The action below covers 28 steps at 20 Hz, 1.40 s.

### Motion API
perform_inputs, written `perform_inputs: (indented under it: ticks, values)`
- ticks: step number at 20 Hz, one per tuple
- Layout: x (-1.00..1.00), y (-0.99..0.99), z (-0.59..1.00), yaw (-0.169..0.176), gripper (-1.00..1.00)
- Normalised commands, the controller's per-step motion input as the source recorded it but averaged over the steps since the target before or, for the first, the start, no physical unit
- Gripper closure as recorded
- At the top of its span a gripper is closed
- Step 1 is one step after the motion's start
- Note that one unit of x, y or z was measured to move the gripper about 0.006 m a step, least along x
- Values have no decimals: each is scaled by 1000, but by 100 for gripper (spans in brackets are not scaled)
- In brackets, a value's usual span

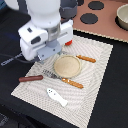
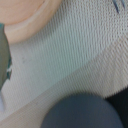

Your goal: Interact with the objects in diverse but meaningful ways.

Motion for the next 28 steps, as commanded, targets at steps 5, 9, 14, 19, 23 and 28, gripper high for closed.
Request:
perform_inputs:
  ticks: [5,9,14,19,23,28]
  values:
    - [-3,-5,975,132,-100]
    - [-11,-141,479,119,-100]
    - [-324,-343,23,104,-100]
    - [-412,-314,0,158,-100]
    - [-541,-351,0,121,-100]
    - [-545,-267,-105,92,-100]
